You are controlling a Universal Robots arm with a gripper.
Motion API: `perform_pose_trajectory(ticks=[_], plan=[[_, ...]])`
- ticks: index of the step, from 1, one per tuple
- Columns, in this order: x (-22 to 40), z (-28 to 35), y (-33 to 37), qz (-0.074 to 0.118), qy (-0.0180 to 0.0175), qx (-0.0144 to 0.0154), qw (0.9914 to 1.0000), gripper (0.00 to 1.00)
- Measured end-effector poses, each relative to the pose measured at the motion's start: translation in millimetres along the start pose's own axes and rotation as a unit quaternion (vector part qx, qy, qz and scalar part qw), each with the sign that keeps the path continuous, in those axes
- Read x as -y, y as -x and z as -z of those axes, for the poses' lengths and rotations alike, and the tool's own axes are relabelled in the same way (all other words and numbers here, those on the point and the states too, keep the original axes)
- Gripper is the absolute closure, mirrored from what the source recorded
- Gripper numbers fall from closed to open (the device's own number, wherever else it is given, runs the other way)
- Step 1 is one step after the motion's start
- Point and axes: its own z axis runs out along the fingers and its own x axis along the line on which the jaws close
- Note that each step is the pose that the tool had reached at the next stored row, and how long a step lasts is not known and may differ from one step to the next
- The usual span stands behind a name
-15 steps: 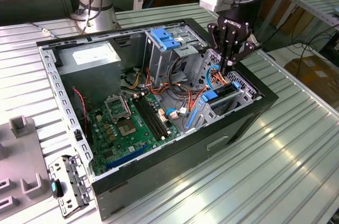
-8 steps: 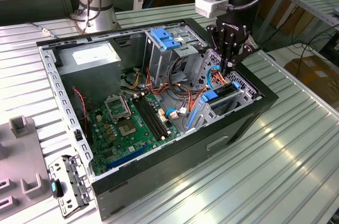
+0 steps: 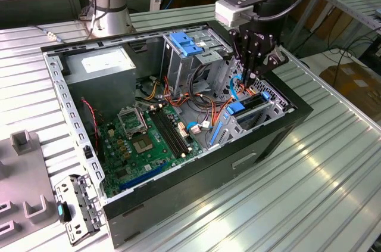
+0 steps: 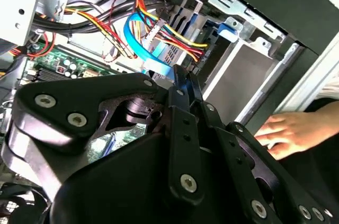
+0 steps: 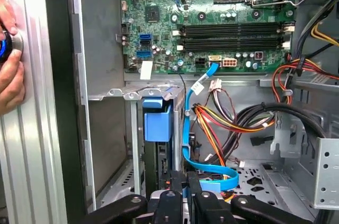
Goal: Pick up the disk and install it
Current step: 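Insert the second disk wire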
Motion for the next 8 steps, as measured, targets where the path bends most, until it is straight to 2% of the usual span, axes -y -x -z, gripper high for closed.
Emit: perform_pose_trajectory(ticks=[2,4,5,7,8], plan=[[-0.7,-1.0,-4.5,-0.001,-0.0003,0.009,0.99996,0.84],[-1.3,-2.5,-10.1,-0.003,-0.0007,0.0196,0.9998,0.84],[-1.4,-3.8,-15.0,-0.004,-0.0011,0.0255,0.99967,0.84],[-1.5,-6.0,-22.0,-0.004,-0.0013,0.0299,0.99954,0.84],[-1.6,-7.1,-25.5,-0.005,-0.0014,0.0331,0.99944,0.84]])
